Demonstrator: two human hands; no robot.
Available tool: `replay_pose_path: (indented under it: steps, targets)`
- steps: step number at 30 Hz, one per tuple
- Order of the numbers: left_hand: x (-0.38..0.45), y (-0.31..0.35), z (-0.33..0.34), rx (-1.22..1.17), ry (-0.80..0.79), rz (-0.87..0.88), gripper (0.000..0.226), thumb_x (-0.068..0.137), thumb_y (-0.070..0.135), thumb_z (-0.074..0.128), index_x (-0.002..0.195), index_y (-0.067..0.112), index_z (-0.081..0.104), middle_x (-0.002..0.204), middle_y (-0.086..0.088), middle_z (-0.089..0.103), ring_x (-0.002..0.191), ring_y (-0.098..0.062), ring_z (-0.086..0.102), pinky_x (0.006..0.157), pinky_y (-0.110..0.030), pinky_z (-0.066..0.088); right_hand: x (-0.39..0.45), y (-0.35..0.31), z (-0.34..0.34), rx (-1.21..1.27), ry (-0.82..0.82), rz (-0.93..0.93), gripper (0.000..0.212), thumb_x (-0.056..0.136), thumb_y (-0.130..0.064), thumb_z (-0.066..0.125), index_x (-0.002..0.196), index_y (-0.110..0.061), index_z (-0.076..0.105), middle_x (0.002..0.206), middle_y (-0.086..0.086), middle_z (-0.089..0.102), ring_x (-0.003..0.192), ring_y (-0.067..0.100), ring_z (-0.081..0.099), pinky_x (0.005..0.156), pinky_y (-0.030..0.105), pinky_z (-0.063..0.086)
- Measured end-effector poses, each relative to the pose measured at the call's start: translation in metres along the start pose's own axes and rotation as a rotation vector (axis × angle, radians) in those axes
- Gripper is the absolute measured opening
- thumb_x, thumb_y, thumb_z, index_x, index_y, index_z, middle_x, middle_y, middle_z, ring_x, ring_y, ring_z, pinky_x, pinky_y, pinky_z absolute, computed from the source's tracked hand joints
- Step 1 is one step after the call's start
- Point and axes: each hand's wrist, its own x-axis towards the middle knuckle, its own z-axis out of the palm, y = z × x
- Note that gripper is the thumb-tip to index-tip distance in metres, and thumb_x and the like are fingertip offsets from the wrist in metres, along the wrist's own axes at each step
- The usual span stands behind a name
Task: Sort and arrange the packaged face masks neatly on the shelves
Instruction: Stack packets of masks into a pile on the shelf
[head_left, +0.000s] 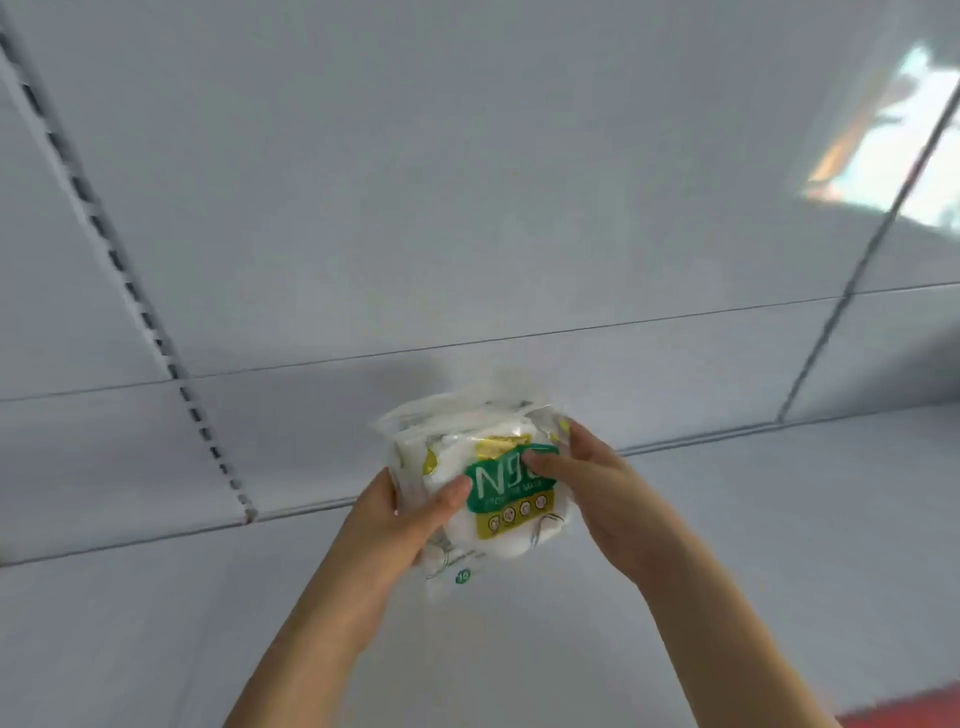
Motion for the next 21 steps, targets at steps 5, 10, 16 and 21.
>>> replay_pose_path:
  steps: [5,10,16,21]
  targets:
    - [0.051,0.01,0.145,-0.031,-0.283,0.02,0.062,0.07,0.024,0.09,0.126,0.016,0.064,0.117,-0.005,0.076,0.104,-0.026,0.074,0.085,-0.043,0.062,-0.04,-0.01,-0.139,-0.045,0.316,-0.025,0.052,0.081,-0.049,0.076,0.123,-0.02,0.062,0.111,0.002,0.075,0.104,0.021,0.072,0.099,0.043,0.053]
    - [0.083,-0.006,0.294,-0.053,-0.371,-0.006,0.075,0.06,0.031,0.088,0.128,0.017,0.061,0.12,-0.005,0.074,0.11,-0.028,0.072,0.099,-0.055,0.055,-0.072,-0.01,-0.266,-0.118,0.641,-0.011,0.029,0.082,-0.042,0.077,0.091,-0.02,0.061,0.086,-0.007,0.073,0.077,0.005,0.07,0.072,0.025,0.056]
    - [0.114,-0.016,0.436,0.029,-0.43,0.011,0.051,0.082,0.02,0.083,0.127,0.026,0.059,0.118,0.008,0.074,0.108,-0.012,0.071,0.096,-0.039,0.058,-0.087,-0.017,-0.399,-0.115,0.756,-0.02,0.028,0.082,-0.034,0.079,0.099,-0.018,0.064,0.096,0.003,0.076,0.087,0.018,0.074,0.081,0.039,0.061]
    - [0.152,-0.003,0.531,0.107,-0.345,0.128,0.045,0.085,0.021,0.08,0.123,0.021,0.055,0.114,0.011,0.068,0.098,0.0,0.065,0.066,-0.009,0.053,-0.065,-0.05,-0.492,-0.245,0.739,-0.092,0.027,0.085,-0.034,0.076,0.104,-0.023,0.061,0.1,-0.004,0.073,0.091,0.011,0.071,0.075,0.026,0.058]
